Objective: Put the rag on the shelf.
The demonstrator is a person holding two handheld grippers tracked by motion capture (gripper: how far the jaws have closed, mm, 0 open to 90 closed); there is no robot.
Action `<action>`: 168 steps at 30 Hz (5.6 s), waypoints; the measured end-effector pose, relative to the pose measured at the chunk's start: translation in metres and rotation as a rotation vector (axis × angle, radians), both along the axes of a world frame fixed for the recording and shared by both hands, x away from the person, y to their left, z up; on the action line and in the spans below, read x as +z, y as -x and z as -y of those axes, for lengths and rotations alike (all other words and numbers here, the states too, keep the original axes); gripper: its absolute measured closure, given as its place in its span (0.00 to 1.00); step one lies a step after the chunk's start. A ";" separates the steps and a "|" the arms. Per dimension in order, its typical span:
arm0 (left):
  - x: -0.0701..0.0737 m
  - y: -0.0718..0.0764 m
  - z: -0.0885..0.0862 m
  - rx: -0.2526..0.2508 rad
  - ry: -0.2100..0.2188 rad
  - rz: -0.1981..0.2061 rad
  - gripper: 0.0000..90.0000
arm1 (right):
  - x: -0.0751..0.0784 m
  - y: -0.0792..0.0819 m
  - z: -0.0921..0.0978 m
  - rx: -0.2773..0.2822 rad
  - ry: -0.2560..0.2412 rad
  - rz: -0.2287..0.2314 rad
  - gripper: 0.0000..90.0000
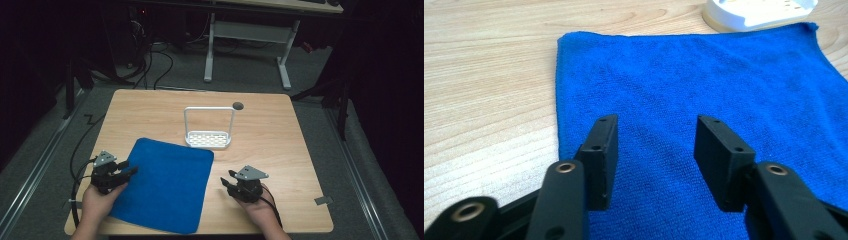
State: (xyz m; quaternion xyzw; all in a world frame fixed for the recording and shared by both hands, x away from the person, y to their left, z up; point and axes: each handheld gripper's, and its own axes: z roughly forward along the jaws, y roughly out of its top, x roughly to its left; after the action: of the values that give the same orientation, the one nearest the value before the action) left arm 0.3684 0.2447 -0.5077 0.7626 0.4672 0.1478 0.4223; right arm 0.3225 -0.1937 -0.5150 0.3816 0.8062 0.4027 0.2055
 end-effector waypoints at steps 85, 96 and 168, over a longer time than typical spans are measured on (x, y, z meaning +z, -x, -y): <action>-0.022 0.052 0.120 -0.498 -0.034 -0.096 0.83 | -0.012 0.009 0.064 -0.079 0.062 -0.120 1.00; -0.018 0.026 0.084 -0.243 0.102 -0.002 0.59 | -0.007 0.014 0.061 -0.075 0.038 -0.087 0.80; -0.028 -0.073 0.125 -0.132 -0.017 -0.021 0.95 | -0.009 -0.102 0.059 -0.254 0.043 -0.168 0.98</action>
State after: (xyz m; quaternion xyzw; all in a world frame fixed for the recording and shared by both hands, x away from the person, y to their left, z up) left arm 0.4409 0.1195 -0.5353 0.7970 0.4189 0.1154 0.4195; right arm 0.4246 -0.2525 -0.5243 0.5084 0.7742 0.3229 0.1946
